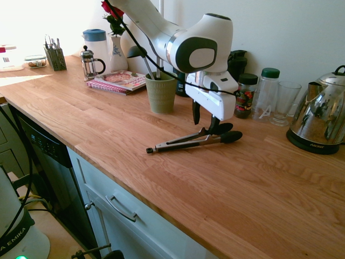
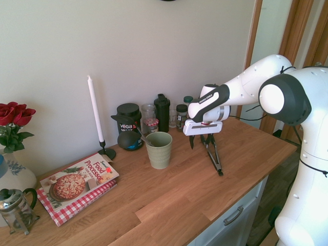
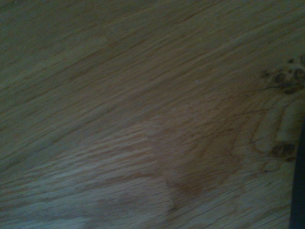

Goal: Put the tongs back in the holder

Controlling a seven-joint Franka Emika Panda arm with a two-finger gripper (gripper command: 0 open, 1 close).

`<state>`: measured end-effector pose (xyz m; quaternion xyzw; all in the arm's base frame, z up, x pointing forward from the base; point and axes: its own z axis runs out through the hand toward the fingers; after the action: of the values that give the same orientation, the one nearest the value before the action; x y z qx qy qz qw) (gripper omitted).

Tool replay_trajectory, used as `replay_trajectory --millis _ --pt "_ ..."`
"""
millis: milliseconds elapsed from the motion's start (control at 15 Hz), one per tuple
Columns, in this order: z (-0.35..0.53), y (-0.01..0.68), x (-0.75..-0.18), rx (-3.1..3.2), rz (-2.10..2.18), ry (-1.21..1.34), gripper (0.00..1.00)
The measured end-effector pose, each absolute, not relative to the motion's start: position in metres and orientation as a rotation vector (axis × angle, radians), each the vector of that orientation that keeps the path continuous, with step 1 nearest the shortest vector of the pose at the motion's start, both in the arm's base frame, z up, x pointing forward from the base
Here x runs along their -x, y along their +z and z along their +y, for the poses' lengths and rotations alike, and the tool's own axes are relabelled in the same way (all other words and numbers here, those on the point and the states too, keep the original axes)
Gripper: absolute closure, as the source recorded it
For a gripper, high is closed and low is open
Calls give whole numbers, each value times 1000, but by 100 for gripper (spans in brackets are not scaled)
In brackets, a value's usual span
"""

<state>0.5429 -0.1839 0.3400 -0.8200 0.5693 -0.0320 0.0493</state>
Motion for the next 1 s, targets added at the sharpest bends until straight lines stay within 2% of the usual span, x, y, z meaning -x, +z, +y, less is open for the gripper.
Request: replay_trajectory --millis 1000 --pt "-202 337 -534 2480 1774 -93 100"
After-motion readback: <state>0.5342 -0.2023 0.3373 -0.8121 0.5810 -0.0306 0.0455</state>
